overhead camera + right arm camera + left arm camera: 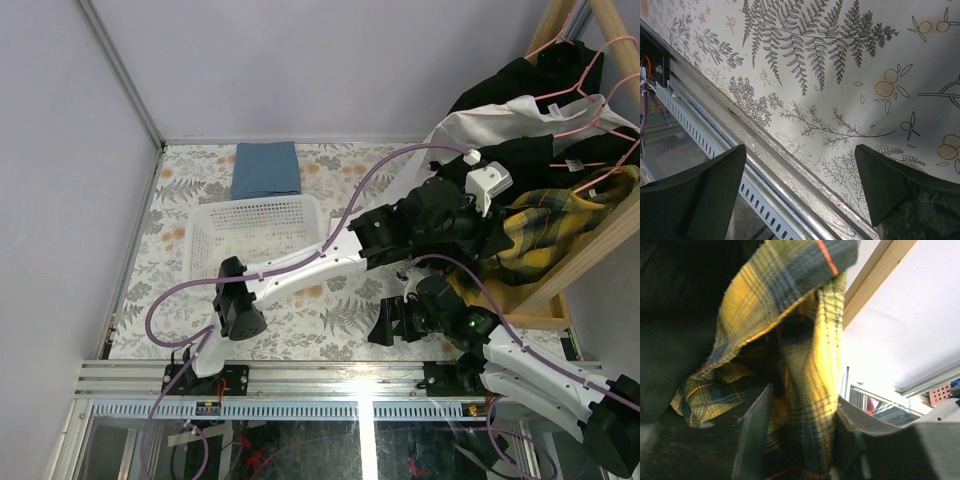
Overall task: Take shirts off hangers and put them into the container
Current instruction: Pick up the hanger from the clothesline.
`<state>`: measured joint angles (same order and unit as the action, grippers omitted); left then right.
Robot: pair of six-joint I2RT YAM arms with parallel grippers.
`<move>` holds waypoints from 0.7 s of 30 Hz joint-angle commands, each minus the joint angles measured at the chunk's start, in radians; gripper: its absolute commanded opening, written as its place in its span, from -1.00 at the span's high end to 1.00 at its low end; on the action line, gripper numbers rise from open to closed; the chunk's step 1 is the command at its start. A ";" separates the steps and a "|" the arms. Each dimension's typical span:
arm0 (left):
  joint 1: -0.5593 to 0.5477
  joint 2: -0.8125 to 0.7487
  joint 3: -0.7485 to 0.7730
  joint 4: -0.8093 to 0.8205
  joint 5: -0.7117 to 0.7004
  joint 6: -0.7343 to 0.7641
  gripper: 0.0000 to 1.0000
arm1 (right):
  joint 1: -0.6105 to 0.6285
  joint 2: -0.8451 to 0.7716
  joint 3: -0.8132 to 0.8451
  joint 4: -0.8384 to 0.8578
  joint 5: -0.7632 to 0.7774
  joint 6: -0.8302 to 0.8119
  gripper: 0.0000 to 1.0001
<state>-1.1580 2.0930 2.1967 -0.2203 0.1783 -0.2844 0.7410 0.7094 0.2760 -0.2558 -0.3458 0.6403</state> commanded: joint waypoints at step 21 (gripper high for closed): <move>0.026 -0.131 -0.146 0.277 -0.060 0.089 1.00 | 0.005 0.003 0.013 0.010 0.023 0.008 -0.96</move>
<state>-1.1423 2.0701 2.1254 -0.1005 0.1642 -0.2264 0.7410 0.7197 0.2760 -0.2569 -0.3336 0.6403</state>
